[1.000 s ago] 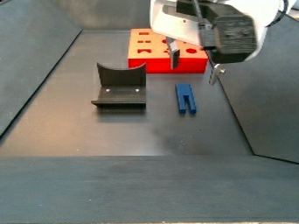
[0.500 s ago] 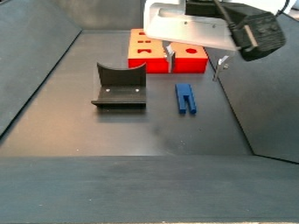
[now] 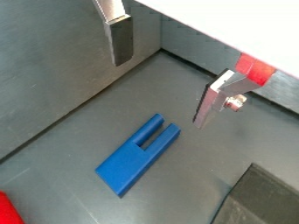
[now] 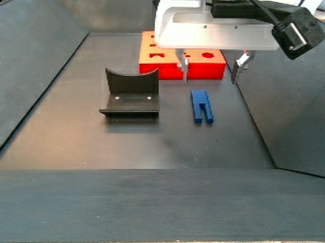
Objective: Pick up the square-circle object. Move up. Rotate the square-circle object. Place the square-circle object on the fixture. Regrasp the square-circle object. Move to above the board. Insert the square-circle object.
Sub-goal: Rotate the square-circle object.
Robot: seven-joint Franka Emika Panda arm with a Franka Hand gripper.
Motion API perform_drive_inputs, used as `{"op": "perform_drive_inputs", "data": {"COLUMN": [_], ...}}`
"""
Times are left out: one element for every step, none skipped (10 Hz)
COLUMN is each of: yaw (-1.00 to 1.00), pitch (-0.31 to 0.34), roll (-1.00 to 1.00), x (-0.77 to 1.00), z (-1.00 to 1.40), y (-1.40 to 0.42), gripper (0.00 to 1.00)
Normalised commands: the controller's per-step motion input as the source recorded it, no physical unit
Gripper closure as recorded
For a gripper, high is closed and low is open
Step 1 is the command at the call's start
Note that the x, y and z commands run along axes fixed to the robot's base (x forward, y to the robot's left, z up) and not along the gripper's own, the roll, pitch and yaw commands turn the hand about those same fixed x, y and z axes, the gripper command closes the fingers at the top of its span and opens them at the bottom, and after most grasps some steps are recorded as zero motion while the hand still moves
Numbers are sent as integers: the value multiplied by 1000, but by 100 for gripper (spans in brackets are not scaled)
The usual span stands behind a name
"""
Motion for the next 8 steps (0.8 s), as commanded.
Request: {"op": "perform_drive_inputs", "data": {"yaw": [220, 0, -29, -28, -17, -8, 1, 7], "pitch": [-20, 0, -15, -26, -33, -38, -36, -37], "roll": [4, 0, 0, -4, -23, -39, -55, -69], "x": [36, 0, 9, 16, 22, 31, 39, 48], "z": [-39, -1000, -1000, -1000, -1000, -1000, -1000, -965], "y": [4, 0, 0, -1, 1, 3, 3, 5], "gripper": [0, 0, 0, 0, 0, 0, 0, 0]}}
